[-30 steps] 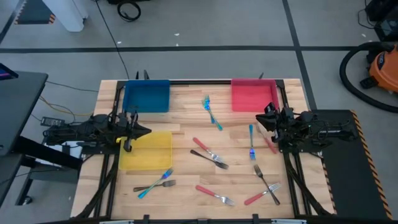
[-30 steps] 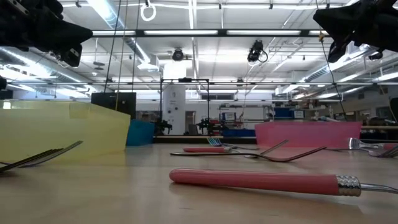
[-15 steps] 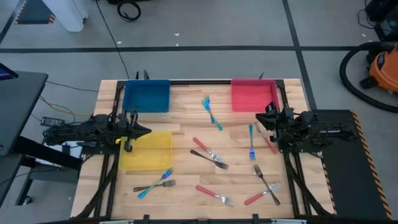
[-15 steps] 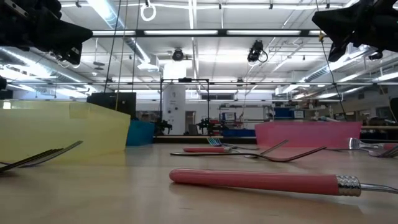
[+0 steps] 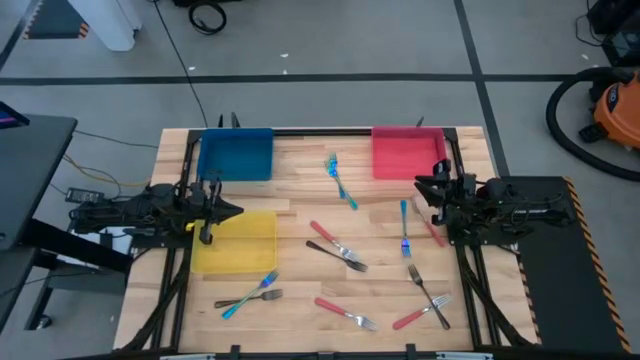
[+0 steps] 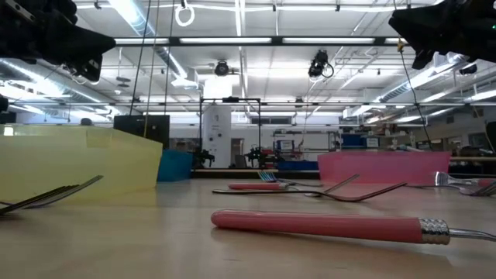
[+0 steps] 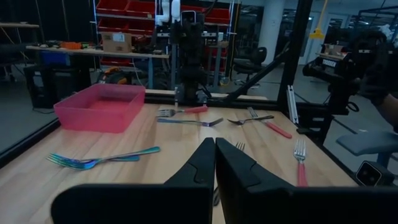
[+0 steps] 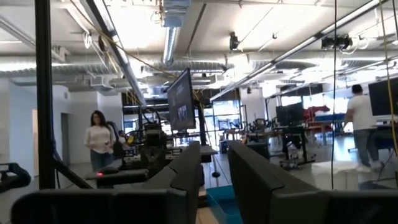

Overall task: Sort silverware by color (type)
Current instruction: Put the pink fork into the red bin

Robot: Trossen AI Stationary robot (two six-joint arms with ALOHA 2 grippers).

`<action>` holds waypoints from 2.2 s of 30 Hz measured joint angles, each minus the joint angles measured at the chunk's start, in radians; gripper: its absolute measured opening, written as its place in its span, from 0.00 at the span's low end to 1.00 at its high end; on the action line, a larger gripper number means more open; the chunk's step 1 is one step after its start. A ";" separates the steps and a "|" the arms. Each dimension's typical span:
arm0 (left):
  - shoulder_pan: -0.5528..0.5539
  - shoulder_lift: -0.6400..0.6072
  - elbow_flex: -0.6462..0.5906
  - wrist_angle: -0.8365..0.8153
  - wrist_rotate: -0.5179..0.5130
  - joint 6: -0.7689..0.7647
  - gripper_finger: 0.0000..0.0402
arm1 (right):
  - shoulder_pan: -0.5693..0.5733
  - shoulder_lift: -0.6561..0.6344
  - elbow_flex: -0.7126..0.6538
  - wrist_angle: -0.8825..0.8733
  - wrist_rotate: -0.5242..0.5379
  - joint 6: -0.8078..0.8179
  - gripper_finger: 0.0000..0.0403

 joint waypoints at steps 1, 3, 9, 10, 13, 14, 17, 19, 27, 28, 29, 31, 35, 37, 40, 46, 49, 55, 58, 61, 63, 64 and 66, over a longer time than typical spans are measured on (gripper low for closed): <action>0.000 0.000 0.000 -0.001 0.000 -0.006 0.04 | 0.000 0.000 0.000 0.000 0.000 -0.001 0.26; 0.000 0.000 0.000 -0.001 0.000 -0.006 0.04 | 0.000 0.000 0.000 -0.001 0.000 0.000 0.29; 0.000 0.000 0.000 -0.001 0.000 -0.003 0.04 | 0.000 0.000 0.000 -0.026 -0.002 0.000 0.36; 0.000 0.000 0.000 -0.001 0.000 -0.003 0.04 | 0.000 0.000 0.000 -0.036 -0.001 0.000 0.37; 0.000 0.000 0.000 -0.001 0.000 -0.004 0.04 | 0.000 0.000 0.000 -0.067 0.016 0.004 0.40; 0.000 0.000 0.000 -0.001 0.000 -0.004 0.04 | 0.000 0.000 0.000 -0.069 0.023 0.008 0.40; 0.000 0.000 0.000 -0.001 0.000 -0.010 0.04 | 0.000 0.000 0.000 -0.065 0.023 0.011 0.42; 0.000 0.000 0.000 -0.002 0.000 -0.010 0.04 | 0.000 0.000 0.000 -0.065 0.023 0.011 0.42; 0.000 0.000 0.000 -0.033 0.000 -0.010 0.04 | 0.000 0.000 0.000 -0.061 0.023 0.009 0.42; 0.000 0.000 0.000 -0.033 0.000 -0.010 0.04 | 0.000 0.000 0.000 -0.061 0.023 0.009 0.42; 0.000 0.000 0.000 -0.033 0.000 -0.009 0.04 | 0.000 0.000 0.000 -0.061 0.023 0.009 0.42; 0.000 0.000 0.000 -0.033 0.000 -0.009 0.04 | 0.000 0.000 0.000 -0.062 0.024 0.009 0.42; 0.000 0.000 0.000 -0.033 0.000 -0.008 0.04 | 0.000 0.000 0.000 -0.062 0.024 0.003 0.42; 0.000 0.000 0.000 -0.033 0.000 -0.008 0.04 | 0.000 0.000 0.000 -0.062 0.033 0.001 0.42; 0.000 0.000 0.000 -0.033 0.000 -0.008 0.04 | 0.000 0.000 0.000 -0.066 0.068 0.001 0.42; 0.000 0.000 0.000 -0.032 0.000 -0.008 0.04 | 0.000 0.000 0.000 -0.164 0.103 -0.034 0.44; 0.000 0.000 0.000 -0.032 0.000 -0.005 0.04 | 0.000 0.008 0.000 -0.204 0.166 -0.023 0.45; 0.000 0.000 0.000 -0.031 0.000 0.058 0.04 | 0.000 0.013 0.000 -0.169 0.141 0.001 0.44; 0.000 0.000 0.000 -0.029 0.000 0.091 0.04 | 0.000 0.013 0.001 -0.141 0.149 -0.029 0.44; 0.000 0.000 0.000 -0.018 0.000 0.115 0.04 | 0.000 0.013 0.031 -0.146 0.184 -0.048 0.44; 0.000 0.000 0.000 0.001 0.000 0.115 0.04 | 0.000 0.013 0.061 -0.148 0.209 -0.051 0.44; 0.000 0.000 0.000 0.013 0.000 0.114 0.04 | 0.000 0.013 0.079 -0.157 0.221 -0.052 0.44; 0.000 0.000 0.000 0.034 0.000 0.113 0.04 | 0.000 0.013 0.119 -0.190 0.252 -0.072 0.44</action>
